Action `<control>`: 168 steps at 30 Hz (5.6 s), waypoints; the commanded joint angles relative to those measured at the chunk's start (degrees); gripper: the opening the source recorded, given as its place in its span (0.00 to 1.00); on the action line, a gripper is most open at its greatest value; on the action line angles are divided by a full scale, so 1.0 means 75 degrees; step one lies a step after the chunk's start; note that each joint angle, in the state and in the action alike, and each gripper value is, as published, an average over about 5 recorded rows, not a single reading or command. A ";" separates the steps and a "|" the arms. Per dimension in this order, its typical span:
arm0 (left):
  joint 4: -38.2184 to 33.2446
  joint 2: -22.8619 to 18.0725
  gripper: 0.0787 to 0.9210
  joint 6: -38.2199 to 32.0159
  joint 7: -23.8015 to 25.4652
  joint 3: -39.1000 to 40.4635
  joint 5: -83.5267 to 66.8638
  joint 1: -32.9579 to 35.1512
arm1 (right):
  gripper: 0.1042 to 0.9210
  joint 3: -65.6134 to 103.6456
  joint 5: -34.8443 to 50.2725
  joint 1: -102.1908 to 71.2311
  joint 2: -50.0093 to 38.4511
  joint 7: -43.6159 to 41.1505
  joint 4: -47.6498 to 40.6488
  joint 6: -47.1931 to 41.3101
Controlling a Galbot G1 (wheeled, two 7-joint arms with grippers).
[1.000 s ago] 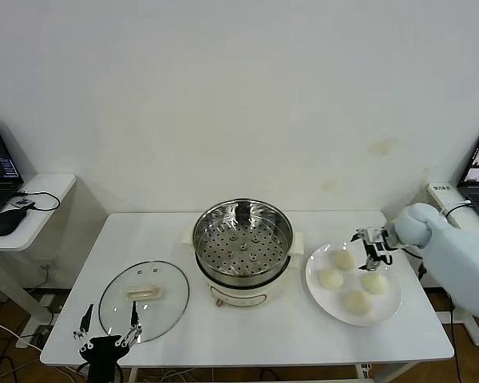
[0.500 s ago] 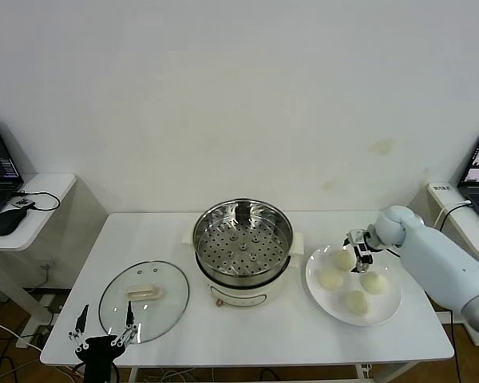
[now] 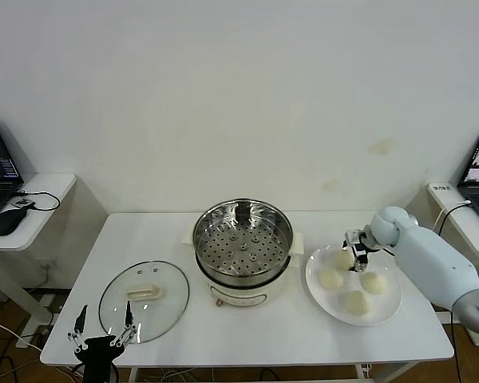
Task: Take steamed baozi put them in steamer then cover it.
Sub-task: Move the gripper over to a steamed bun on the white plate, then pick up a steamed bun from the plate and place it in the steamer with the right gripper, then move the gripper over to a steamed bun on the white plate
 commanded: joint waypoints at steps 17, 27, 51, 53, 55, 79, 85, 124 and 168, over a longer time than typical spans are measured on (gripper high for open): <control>-0.0098 -0.0005 0.88 -0.0087 -0.0024 0.0019 0.0022 0.0112 | 0.64 -0.0288 0.0450 0.0098 -0.0591 -0.0094 0.1015 -0.0063; -0.0192 0.0021 0.88 -0.0117 -0.0052 0.0142 0.0028 0.0093 | 0.64 -0.1087 0.2263 0.1210 -0.2286 -0.0244 0.3206 -0.0468; -0.0157 0.0248 0.88 -0.0128 -0.0070 0.0127 -0.0060 -0.0057 | 0.65 -0.4494 0.4982 0.5616 0.0470 0.0389 0.2688 -0.0415; -0.0133 0.0249 0.88 -0.0131 -0.0075 0.0092 -0.0068 -0.0062 | 0.65 -0.4581 0.4967 0.5568 0.0876 0.0445 0.2496 -0.0257; -0.0119 0.0238 0.88 -0.0130 -0.0079 0.0055 -0.0081 -0.0071 | 0.65 -0.4620 0.4893 0.5452 0.1219 0.0490 0.2313 -0.0023; -0.0079 0.0070 0.88 -0.0116 -0.0090 -0.0078 -0.0085 -0.0097 | 0.67 -0.5390 0.1589 0.4346 0.2623 0.1278 0.0600 0.3609; -0.0048 0.0099 0.88 -0.0118 -0.0092 -0.0072 -0.0089 -0.0136 | 0.67 -0.5294 0.1139 0.4205 0.2800 0.1429 0.0270 0.3967; -0.0428 0.0192 0.88 0.0011 -0.0039 -0.0031 -0.0170 -0.0088 | 0.88 -0.5572 0.4993 0.6131 -0.0092 0.0065 0.3968 -0.1786; -0.0254 0.0372 0.88 0.0207 0.0011 -0.0197 -0.0154 -0.0154 | 0.88 -0.2588 0.2742 0.0761 -0.2179 0.0121 0.3653 -0.1925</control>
